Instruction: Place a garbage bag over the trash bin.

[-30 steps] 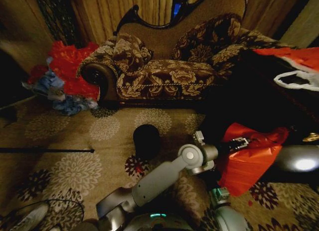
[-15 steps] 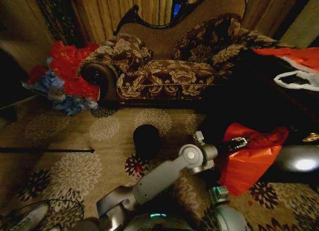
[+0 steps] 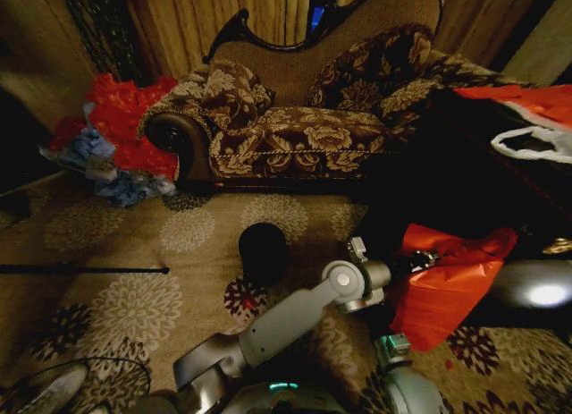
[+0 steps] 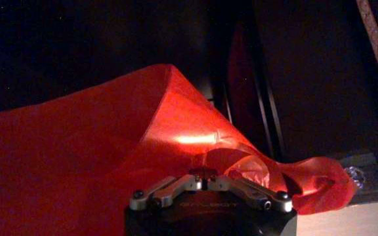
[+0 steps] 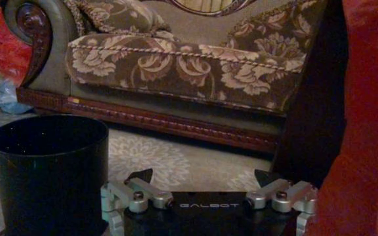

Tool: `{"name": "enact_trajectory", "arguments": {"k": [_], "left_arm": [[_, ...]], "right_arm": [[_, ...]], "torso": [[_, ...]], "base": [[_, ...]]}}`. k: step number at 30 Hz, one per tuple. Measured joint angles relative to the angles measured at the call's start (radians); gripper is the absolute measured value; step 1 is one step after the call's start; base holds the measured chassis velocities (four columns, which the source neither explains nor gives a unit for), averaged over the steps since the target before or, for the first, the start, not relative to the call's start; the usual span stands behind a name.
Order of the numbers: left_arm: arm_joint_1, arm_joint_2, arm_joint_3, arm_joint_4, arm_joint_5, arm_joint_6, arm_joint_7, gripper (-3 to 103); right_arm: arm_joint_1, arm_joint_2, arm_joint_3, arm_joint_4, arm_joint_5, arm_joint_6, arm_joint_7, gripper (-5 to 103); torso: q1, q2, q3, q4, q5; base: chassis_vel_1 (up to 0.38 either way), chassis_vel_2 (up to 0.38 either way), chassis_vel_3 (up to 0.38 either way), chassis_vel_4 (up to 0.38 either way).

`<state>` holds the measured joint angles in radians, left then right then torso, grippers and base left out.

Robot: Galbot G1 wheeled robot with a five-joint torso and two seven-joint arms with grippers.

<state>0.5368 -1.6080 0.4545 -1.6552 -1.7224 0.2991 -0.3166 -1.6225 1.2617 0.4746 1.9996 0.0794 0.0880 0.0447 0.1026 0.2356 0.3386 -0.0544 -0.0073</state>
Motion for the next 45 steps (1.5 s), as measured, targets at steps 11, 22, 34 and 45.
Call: {"name": "enact_trajectory", "arguments": {"k": [11, 22, 34, 45], "left_arm": [[0.005, 0.000, 0.009, -0.044, 0.001, 0.025, -0.022, 0], [0.029, 0.090, -0.007, -0.088, 0.000, 0.044, -0.040, 0], [0.061, 0.216, -0.045, -0.065, 0.017, 0.080, -0.027, 0], [0.114, 0.278, -0.159, -0.048, 0.093, 0.085, -0.016, 0]], "right_arm": [[-0.029, 0.032, -0.015, -0.022, -0.027, 0.036, -0.038, 100], [-0.012, 0.057, -0.036, -0.082, -0.043, 0.088, -0.080, 100], [0.002, 0.044, -0.042, -0.109, -0.045, 0.090, -0.087, 100], [-0.002, 0.042, -0.045, -0.128, -0.054, 0.098, -0.094, 100]], "torso": [[0.000, 0.000, 0.000, 0.0000, 0.0000], [0.000, 0.000, 0.000, 0.0000, -0.0001], [0.000, 0.000, 0.000, 0.0001, -0.0002], [0.000, 0.000, 0.000, -0.0001, -0.0003]], "base": [[0.000, 0.000, 0.000, 0.000], [0.000, 0.000, 0.000, 0.000], [0.000, 0.000, 0.000, 0.000], [0.000, 0.000, 0.000, 0.000]]}}
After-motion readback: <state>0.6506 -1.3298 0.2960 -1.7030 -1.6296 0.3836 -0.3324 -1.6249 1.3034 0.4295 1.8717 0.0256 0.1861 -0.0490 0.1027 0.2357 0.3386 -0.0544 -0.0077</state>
